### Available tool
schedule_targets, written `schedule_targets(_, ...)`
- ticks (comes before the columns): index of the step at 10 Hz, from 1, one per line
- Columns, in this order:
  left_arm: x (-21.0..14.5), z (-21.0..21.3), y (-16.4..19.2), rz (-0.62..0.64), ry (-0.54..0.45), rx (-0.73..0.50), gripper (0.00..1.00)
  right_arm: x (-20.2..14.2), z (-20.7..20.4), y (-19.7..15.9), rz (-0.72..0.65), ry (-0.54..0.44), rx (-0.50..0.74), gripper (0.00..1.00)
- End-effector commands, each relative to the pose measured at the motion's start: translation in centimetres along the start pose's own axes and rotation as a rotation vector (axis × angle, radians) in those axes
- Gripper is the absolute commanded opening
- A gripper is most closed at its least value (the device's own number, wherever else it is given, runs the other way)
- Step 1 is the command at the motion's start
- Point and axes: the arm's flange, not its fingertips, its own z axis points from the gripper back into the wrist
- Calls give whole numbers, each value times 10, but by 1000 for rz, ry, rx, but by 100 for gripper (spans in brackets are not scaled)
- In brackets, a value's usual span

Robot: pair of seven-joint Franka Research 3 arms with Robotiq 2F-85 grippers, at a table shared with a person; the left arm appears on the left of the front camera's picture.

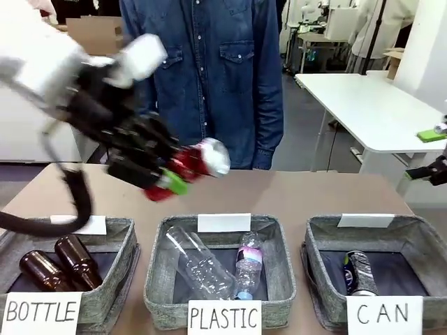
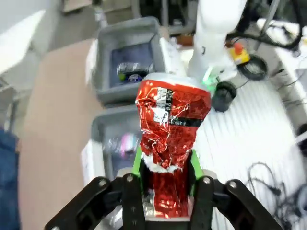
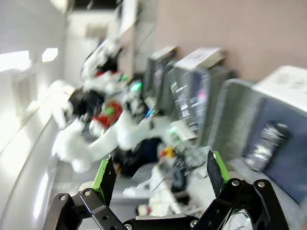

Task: Sort the can waste into the basket.
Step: Pick up the can waste from the table and place it in the right Fabric basket.

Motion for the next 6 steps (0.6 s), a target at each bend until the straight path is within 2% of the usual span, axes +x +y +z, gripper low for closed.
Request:
schedule_targets(1,35,-57,22,4,15,-22,41,-50,93,15,-42,-224,-189,100)
schedule_targets(2,61,-111,26,38,40,8,41,-72,119,6,-55,-289,-265,100)
schedule_targets(3,79,-161,35,9,93,51,41,-86,128,-4,-61,-327,-272,100)
schedule_targets(4,89,-190,44,36,101,62,41,-91,126,-11,-64,-340,-239,100)
schedule_targets(5,94,-204,56,41,128,-38,41,-93,140,10,-23,-314,-244,100)
schedule_targets(6,78,-165,12,-4,42,21,41,-93,140,10,-23,-314,-244,100)
